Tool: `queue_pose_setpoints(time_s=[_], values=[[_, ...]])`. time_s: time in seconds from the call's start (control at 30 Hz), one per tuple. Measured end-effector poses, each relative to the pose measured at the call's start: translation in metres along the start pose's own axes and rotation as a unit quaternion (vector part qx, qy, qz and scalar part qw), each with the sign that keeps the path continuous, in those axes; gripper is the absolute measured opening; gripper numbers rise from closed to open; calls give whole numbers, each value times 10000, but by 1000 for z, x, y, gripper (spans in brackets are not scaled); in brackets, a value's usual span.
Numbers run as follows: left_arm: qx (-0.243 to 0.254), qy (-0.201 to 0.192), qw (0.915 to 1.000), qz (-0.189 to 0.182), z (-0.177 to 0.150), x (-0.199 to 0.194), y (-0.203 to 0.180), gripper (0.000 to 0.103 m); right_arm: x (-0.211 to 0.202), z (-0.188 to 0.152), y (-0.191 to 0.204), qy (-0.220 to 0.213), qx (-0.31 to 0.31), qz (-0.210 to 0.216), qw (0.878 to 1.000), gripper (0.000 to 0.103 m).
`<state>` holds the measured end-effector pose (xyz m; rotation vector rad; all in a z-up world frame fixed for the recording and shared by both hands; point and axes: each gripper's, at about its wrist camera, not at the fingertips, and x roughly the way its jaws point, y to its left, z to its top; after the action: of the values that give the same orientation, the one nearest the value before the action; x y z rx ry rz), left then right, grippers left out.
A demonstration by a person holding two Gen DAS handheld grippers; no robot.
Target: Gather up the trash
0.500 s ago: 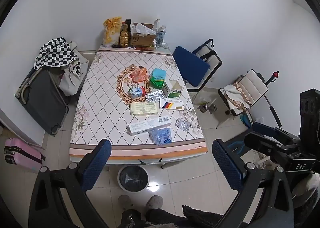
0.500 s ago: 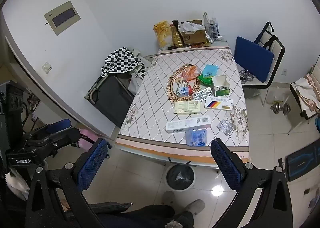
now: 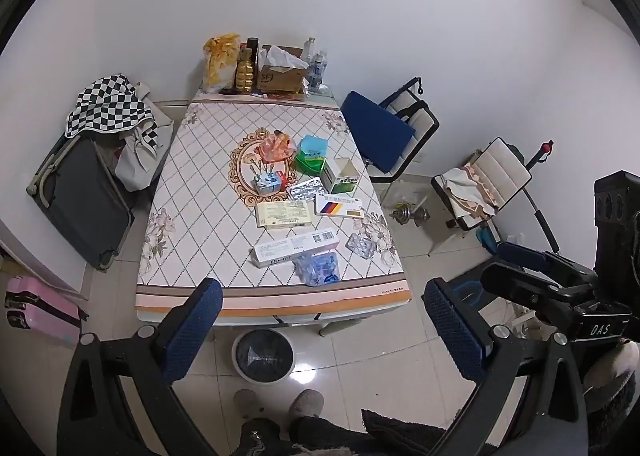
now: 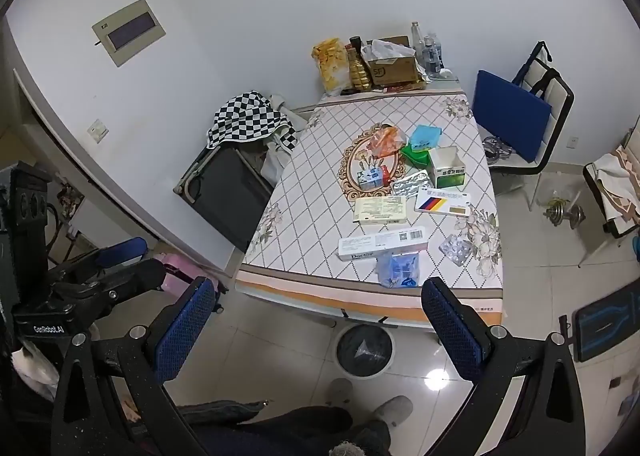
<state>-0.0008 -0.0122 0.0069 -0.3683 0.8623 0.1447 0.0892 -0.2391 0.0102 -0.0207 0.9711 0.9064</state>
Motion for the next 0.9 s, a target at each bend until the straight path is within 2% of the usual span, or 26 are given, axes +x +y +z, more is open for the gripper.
queue_pose_setpoints(time_s=[0.9], values=[[8,3,9999,-102,-1,6,1,103,0,8,6,68,-14,19,10000,103]])
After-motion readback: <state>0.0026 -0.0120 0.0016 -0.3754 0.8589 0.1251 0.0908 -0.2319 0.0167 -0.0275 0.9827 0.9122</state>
